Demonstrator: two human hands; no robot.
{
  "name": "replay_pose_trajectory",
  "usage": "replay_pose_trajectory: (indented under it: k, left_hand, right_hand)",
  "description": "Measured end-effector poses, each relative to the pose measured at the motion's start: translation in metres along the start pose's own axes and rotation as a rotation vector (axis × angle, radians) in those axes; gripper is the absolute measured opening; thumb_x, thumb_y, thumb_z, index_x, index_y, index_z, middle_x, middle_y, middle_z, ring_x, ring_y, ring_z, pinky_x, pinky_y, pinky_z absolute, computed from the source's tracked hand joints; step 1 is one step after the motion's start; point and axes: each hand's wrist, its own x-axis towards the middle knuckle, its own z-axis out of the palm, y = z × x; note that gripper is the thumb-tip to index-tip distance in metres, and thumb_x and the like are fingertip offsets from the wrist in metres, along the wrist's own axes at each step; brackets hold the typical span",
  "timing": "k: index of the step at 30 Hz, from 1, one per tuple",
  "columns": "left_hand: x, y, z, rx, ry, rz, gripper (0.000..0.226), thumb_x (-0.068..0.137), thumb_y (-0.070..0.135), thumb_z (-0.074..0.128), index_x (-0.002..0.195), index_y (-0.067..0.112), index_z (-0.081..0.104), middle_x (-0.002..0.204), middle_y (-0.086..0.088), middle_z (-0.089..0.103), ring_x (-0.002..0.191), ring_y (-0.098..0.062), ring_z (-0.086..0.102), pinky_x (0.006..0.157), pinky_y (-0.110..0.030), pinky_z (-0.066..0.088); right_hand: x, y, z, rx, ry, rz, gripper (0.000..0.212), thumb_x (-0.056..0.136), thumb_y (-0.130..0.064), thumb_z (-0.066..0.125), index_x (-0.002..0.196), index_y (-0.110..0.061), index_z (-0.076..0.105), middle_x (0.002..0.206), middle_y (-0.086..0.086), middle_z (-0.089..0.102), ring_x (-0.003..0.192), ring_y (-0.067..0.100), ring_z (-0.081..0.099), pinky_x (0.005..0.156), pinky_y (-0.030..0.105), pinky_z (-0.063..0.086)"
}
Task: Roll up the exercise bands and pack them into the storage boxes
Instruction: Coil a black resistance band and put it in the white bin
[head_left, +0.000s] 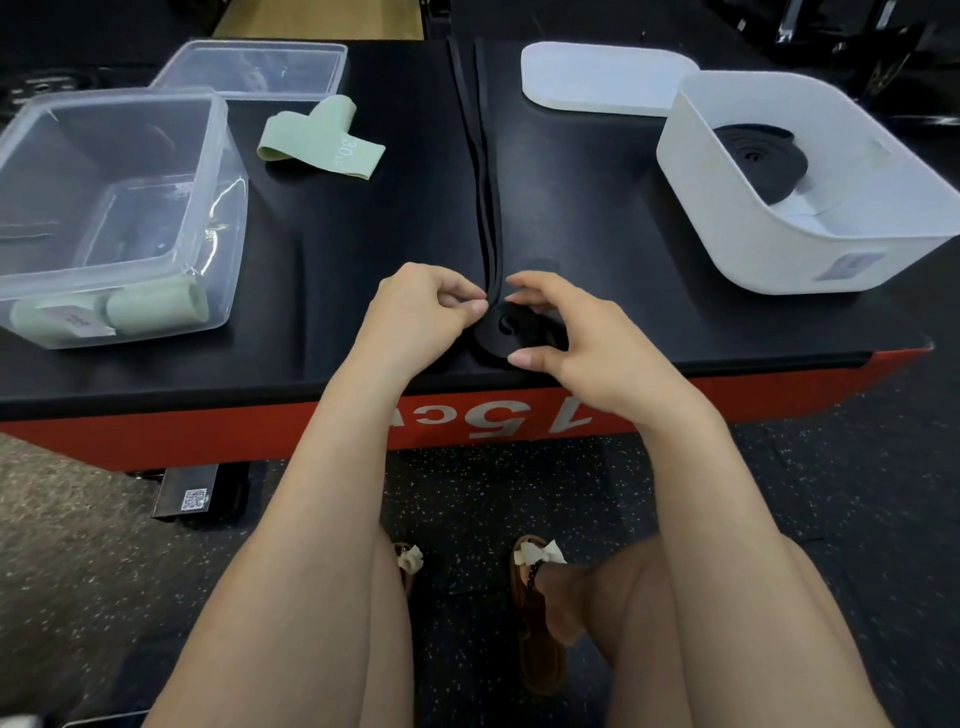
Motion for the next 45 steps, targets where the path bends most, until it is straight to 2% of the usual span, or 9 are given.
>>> replay_pose_trajectory:
  k: [9, 15, 20, 24, 28, 34, 37, 40, 45]
  left_hand:
    - [0.003, 0.000, 0.004, 0.042, 0.018, -0.005, 0.007, 0.083, 0.026, 0.068, 0.083, 0.029, 0.062, 0.073, 0.015, 0.059, 0.079, -0.010, 0.055, 0.094, -0.043, 0.046]
    - [0.008, 0.000, 0.008, -0.021, 0.024, -0.003, 0.025, 0.083, 0.017, 0.068, 0.106, 0.027, 0.062, 0.093, 0.015, 0.061, 0.081, -0.009, 0.051, 0.095, -0.040, 0.047]
    - [0.010, 0.001, 0.012, -0.049, 0.012, 0.023, 0.041, 0.084, 0.006, 0.063, 0.123, 0.019, 0.058, 0.106, 0.009, 0.061, 0.094, -0.008, 0.055, 0.098, -0.034, 0.046]
    - [0.010, 0.000, 0.009, -0.007, -0.038, 0.056, 0.046, 0.087, 0.007, 0.062, 0.130, 0.021, 0.052, 0.120, 0.006, 0.060, 0.105, -0.007, 0.054, 0.101, -0.032, 0.043]
    - [0.009, 0.002, 0.006, 0.046, -0.077, 0.070, 0.044, 0.089, 0.009, 0.059, 0.130, 0.023, 0.053, 0.124, 0.006, 0.058, 0.113, -0.010, 0.053, 0.106, -0.037, 0.039]
    - [0.009, 0.003, 0.003, 0.015, -0.067, 0.018, 0.029, 0.087, 0.016, 0.060, 0.115, 0.025, 0.063, 0.099, 0.011, 0.061, 0.109, -0.012, 0.057, 0.106, -0.040, 0.038]
    - [0.008, 0.003, 0.001, 0.004, -0.020, -0.012, 0.019, 0.089, 0.023, 0.058, 0.107, 0.026, 0.064, 0.086, 0.013, 0.062, 0.104, -0.011, 0.059, 0.099, -0.034, 0.043]
    - [0.007, 0.003, 0.001, 0.036, 0.022, 0.004, 0.022, 0.091, 0.026, 0.055, 0.112, 0.025, 0.061, 0.073, 0.015, 0.060, 0.100, -0.010, 0.058, 0.093, -0.030, 0.044]
    - [0.005, 0.002, 0.001, 0.070, 0.026, 0.028, 0.022, 0.092, 0.023, 0.055, 0.111, 0.026, 0.065, 0.083, 0.009, 0.062, 0.099, -0.011, 0.058, 0.093, -0.030, 0.045]
  right_hand:
    - [-0.002, 0.002, -0.002, 0.029, -0.018, 0.000, 0.065, 0.082, -0.024, 0.071, 0.138, -0.029, 0.038, 0.129, -0.016, 0.047, 0.125, 0.006, 0.043, 0.111, 0.039, 0.033]
    - [-0.007, -0.009, -0.006, -0.225, 0.005, 0.059, 0.048, 0.084, -0.043, 0.065, 0.122, -0.018, 0.048, 0.107, -0.010, 0.041, 0.104, 0.010, 0.046, 0.101, 0.039, 0.039]
    - [-0.005, -0.025, 0.020, -0.357, 0.202, 0.100, 0.060, 0.076, -0.067, 0.056, 0.100, -0.014, 0.043, 0.099, -0.004, 0.039, 0.091, 0.013, 0.036, 0.080, 0.028, 0.033]
    - [-0.002, -0.027, 0.033, -0.389, 0.319, 0.103, 0.057, 0.080, -0.060, 0.058, 0.105, -0.011, 0.045, 0.103, 0.000, 0.043, 0.095, 0.016, 0.039, 0.080, 0.026, 0.032]
    - [0.001, -0.023, 0.028, -0.365, 0.270, 0.057, 0.050, 0.085, -0.049, 0.060, 0.114, -0.010, 0.049, 0.113, 0.002, 0.047, 0.108, 0.018, 0.043, 0.090, 0.027, 0.035]
    - [0.004, -0.017, 0.018, -0.267, 0.164, 0.035, 0.059, 0.084, -0.043, 0.065, 0.134, -0.015, 0.048, 0.123, -0.001, 0.048, 0.120, 0.016, 0.039, 0.103, 0.032, 0.034]
    - [0.003, -0.017, 0.014, -0.238, 0.121, 0.017, 0.057, 0.084, -0.039, 0.065, 0.135, -0.020, 0.047, 0.127, -0.004, 0.048, 0.122, 0.016, 0.039, 0.106, 0.034, 0.032]
    - [0.001, -0.017, 0.010, -0.200, 0.076, 0.003, 0.057, 0.085, -0.033, 0.066, 0.136, -0.025, 0.044, 0.130, -0.006, 0.049, 0.125, 0.015, 0.039, 0.108, 0.039, 0.030]
    - [-0.003, -0.020, 0.004, -0.146, 0.019, -0.008, 0.053, 0.087, -0.024, 0.066, 0.134, -0.027, 0.042, 0.130, -0.010, 0.050, 0.124, 0.011, 0.039, 0.110, 0.038, 0.028]
